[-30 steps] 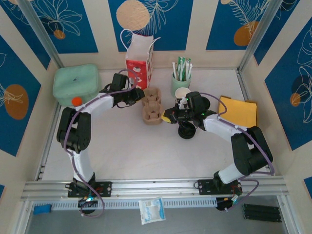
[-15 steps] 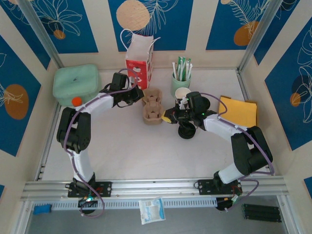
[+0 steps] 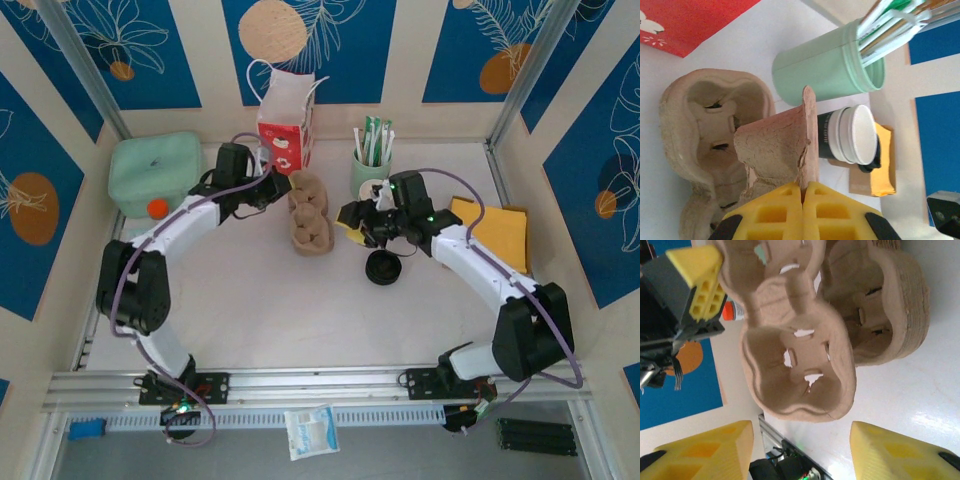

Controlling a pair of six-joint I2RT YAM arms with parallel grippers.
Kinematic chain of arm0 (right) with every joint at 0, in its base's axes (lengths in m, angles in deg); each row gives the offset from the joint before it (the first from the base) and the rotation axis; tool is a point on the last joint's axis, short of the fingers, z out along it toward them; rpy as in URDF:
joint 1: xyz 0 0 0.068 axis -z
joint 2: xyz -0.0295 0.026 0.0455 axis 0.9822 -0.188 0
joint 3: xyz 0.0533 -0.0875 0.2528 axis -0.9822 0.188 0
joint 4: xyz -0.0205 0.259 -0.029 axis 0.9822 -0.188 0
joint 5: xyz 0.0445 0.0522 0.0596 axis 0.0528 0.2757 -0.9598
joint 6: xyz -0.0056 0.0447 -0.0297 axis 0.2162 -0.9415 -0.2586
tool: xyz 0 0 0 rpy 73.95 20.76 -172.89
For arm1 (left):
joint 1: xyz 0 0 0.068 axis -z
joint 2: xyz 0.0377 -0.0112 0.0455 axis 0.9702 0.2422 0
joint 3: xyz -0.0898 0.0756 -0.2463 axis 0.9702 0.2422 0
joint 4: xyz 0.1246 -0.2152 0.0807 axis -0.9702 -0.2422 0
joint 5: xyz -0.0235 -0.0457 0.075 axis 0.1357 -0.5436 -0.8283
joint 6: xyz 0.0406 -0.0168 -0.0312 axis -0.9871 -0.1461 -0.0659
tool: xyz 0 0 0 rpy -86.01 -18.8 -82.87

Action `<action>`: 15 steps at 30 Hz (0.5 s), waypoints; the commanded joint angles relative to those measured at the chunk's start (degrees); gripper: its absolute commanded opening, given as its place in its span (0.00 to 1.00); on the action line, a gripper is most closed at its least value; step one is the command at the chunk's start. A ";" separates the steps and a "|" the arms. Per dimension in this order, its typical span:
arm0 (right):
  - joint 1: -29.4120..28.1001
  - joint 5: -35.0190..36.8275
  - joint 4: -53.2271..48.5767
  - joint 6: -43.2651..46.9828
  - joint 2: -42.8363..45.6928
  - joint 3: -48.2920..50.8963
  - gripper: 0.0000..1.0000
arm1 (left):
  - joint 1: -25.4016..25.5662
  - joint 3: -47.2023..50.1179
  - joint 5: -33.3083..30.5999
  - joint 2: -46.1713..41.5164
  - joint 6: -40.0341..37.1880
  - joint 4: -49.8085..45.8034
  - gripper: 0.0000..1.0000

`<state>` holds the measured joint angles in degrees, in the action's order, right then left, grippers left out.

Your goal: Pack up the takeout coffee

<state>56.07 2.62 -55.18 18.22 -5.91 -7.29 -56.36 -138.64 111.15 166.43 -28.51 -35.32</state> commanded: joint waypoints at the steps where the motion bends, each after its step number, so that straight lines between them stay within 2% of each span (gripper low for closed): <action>1: -1.18 5.87 -10.47 4.80 0.39 -4.57 0.55 | -0.46 2.38 1.74 -3.77 1.89 2.62 0.00; 7: -4.14 10.81 -16.26 7.33 -1.72 -11.60 0.55 | -0.11 5.56 1.29 -8.80 3.04 4.37 0.00; 15: -8.31 10.19 -19.20 10.80 -7.89 -20.71 0.56 | 1.52 9.32 -0.83 -12.75 4.34 6.28 0.00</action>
<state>49.03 12.28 -71.05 26.37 -12.06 -25.35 -55.62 -130.70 111.08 155.31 -25.39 -31.30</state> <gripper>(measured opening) 0.559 0.063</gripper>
